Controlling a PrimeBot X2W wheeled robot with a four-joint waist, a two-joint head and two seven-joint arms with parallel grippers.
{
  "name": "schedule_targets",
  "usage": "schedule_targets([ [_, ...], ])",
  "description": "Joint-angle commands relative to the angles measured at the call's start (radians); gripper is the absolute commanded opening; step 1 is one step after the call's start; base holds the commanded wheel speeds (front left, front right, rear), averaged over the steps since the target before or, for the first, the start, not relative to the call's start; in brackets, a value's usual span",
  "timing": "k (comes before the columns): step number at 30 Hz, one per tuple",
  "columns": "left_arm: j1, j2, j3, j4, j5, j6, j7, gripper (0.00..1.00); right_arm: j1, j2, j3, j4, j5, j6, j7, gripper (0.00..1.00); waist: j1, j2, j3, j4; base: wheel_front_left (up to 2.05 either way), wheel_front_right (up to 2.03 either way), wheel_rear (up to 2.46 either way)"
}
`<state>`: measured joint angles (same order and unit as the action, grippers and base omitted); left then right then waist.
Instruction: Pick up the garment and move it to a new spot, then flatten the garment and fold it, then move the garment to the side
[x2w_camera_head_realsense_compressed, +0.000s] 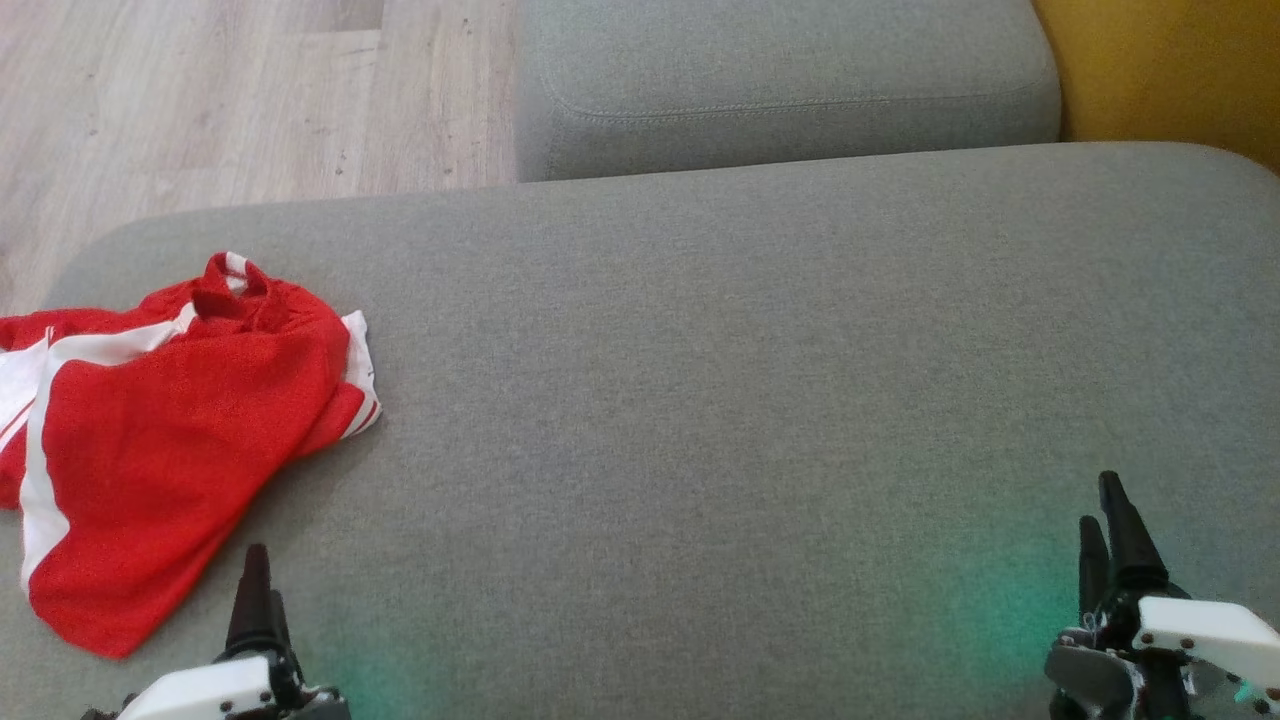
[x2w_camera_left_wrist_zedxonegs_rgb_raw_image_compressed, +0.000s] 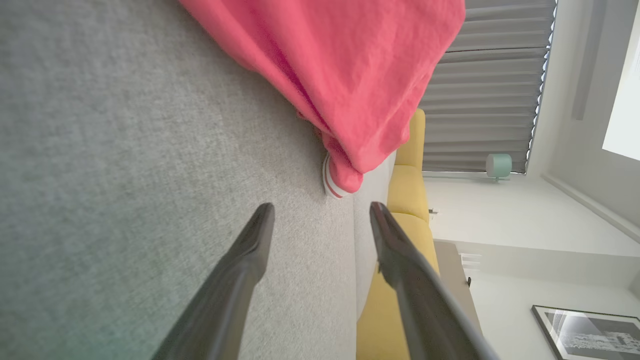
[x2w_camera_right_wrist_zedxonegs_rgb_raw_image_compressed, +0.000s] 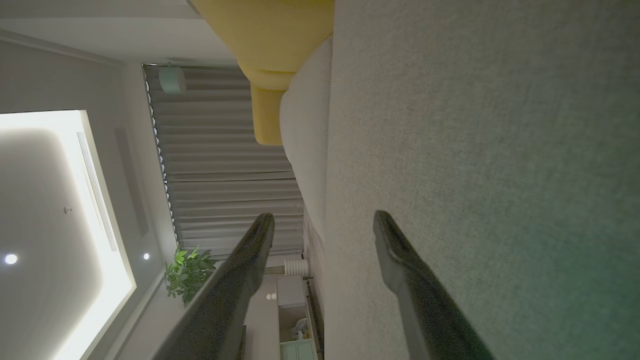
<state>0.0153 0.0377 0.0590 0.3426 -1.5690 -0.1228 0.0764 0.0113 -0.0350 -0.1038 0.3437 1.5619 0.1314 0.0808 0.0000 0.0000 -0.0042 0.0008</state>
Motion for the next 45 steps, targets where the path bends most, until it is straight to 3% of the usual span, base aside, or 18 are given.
schedule_targets([
  [1,-0.036,0.006,-0.002,-0.04,0.024,-0.001,-0.01,1.0,-0.036,-0.006,0.006,-0.041,-0.023,0.0,-0.012,1.0,0.0,0.0,-0.001,0.0,0.0,0.0,0.0],
  [25,-0.019,0.007,-0.083,-0.134,0.397,0.089,-0.08,1.0,-0.028,-0.008,0.082,-0.106,-0.417,0.0,-0.083,1.0,0.0,0.0,-0.016,0.008,0.0,0.0,0.0],
  [45,-0.007,0.008,-0.149,-0.204,0.653,0.128,-0.136,1.0,-0.016,-0.009,0.137,-0.162,-0.657,0.0,-0.139,1.0,0.0,0.0,-0.03,0.012,0.0,0.0,0.0],
])
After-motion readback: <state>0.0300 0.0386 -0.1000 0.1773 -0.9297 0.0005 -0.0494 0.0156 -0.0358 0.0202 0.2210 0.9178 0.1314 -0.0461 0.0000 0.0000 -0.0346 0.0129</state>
